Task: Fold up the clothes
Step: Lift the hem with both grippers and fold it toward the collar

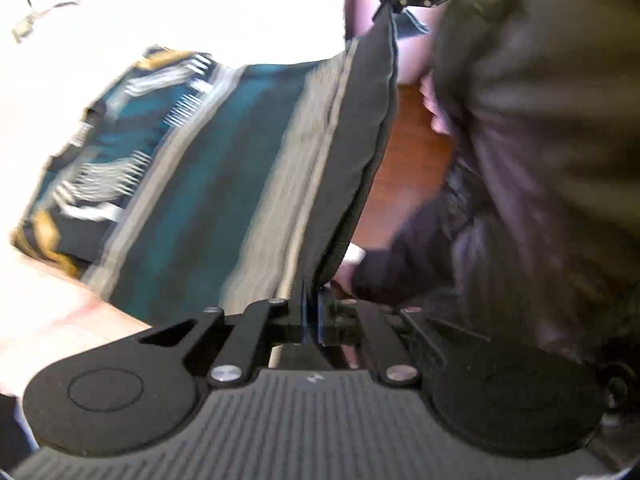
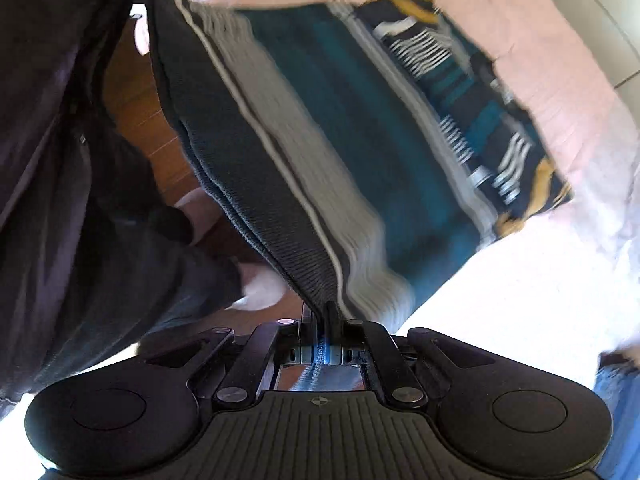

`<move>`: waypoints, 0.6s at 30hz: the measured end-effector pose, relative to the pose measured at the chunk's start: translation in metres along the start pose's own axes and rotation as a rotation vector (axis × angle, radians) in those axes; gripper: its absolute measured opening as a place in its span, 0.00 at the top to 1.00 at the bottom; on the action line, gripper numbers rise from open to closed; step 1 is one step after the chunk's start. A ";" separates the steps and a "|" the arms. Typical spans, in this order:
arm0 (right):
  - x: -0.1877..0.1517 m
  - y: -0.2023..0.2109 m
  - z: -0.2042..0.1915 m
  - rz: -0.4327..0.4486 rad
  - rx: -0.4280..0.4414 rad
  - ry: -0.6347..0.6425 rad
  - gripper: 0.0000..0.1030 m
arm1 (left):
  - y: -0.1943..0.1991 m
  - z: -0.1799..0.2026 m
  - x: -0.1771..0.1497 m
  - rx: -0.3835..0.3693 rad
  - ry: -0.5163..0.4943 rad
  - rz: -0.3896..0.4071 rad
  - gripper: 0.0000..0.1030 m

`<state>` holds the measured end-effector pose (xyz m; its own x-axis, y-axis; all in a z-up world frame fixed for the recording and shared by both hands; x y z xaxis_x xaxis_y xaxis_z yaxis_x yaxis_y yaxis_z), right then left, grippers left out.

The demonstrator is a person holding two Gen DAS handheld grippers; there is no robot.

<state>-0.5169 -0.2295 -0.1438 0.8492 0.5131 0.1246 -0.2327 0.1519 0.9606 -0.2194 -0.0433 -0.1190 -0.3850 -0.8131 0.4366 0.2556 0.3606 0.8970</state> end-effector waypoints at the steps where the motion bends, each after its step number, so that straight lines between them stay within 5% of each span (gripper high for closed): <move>1: 0.002 0.005 0.015 0.003 -0.027 0.014 0.99 | 0.005 -0.011 0.009 0.018 -0.001 0.020 0.98; 10: 0.023 0.035 0.145 0.040 -0.268 0.063 0.99 | 0.046 -0.116 0.088 0.166 -0.018 0.167 0.98; 18: 0.033 0.020 0.252 0.086 -0.272 0.074 0.99 | 0.026 -0.213 0.156 0.241 0.046 0.153 0.97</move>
<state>-0.3736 -0.4224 -0.0573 0.7864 0.5925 0.1748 -0.4295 0.3210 0.8441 -0.0840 -0.2575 -0.0421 -0.3159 -0.7588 0.5696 0.0872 0.5746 0.8138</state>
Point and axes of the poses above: each gripper's, at about its wrist camera, not at the fingertips, and y roughly against the way its jaws point, z to its right, x to its top, the point moved 1 cm from there along -y, roughly the way its jaws point, and after that the axes turned 14 degrees about y, right-handed, at the moved point
